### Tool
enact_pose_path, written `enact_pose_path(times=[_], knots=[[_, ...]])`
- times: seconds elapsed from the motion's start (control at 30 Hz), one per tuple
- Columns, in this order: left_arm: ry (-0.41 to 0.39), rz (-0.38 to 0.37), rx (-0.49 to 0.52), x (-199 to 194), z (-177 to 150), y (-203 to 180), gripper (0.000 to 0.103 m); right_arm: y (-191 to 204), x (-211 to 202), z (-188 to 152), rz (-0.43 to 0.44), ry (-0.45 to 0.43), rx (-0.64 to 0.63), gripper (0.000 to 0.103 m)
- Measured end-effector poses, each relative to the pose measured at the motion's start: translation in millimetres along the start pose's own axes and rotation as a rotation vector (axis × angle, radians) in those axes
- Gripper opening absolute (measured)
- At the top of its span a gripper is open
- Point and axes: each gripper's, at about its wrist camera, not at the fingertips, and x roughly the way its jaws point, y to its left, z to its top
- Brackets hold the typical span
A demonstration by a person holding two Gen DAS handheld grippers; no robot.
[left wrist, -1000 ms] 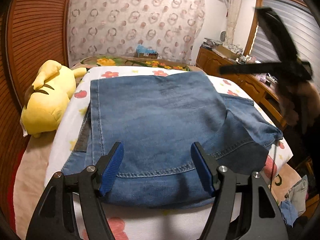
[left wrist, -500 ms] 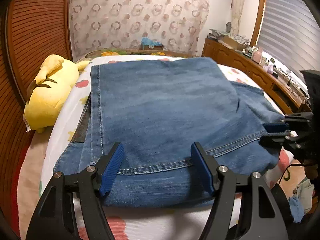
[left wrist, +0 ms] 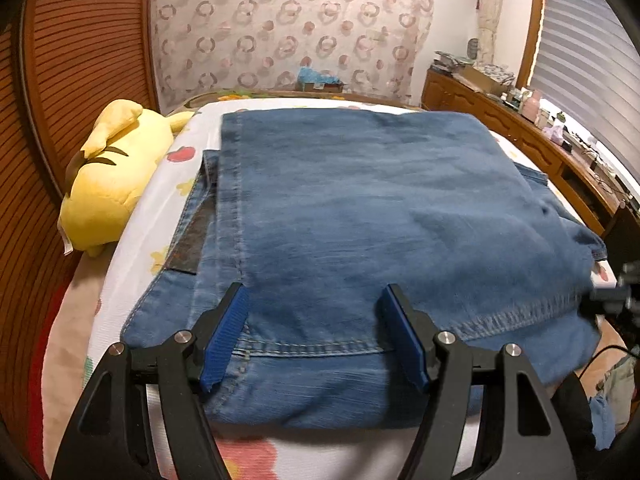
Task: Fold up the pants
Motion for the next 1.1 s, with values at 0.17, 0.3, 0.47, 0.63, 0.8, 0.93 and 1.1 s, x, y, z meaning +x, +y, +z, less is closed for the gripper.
enact_pose_path(times=[0.17, 0.3, 0.47, 0.63, 0.8, 0.93, 1.1], knots=[[-0.005, 0.009, 0.01, 0, -1, 0, 0.071, -9, 5, -6, 0.013, 0.008, 0.042, 0.006], [-0.015, 0.013, 0.006, -7, -1, -2, 0.071, -12, -9, -4, -0.007, -0.023, 0.049, 0.008], [-0.051, -0.022, 0.019, -22, 1, -15, 0.071, -31, -32, -13, -0.082, -0.077, 0.1, 0.012], [-0.102, -0.065, 0.058, -37, 8, -41, 0.08, -68, -59, -32, -0.177, -0.129, 0.176, 0.023], [-0.115, -0.124, 0.082, -41, 15, -65, 0.085, -100, -84, -56, -0.289, -0.154, 0.233, 0.037], [-0.098, -0.157, 0.11, -34, 17, -86, 0.085, -124, -98, -76, -0.337, -0.168, 0.292, 0.038], [-0.074, -0.17, 0.15, -24, 17, -114, 0.085, -147, -106, -96, -0.374, -0.155, 0.335, 0.039]])
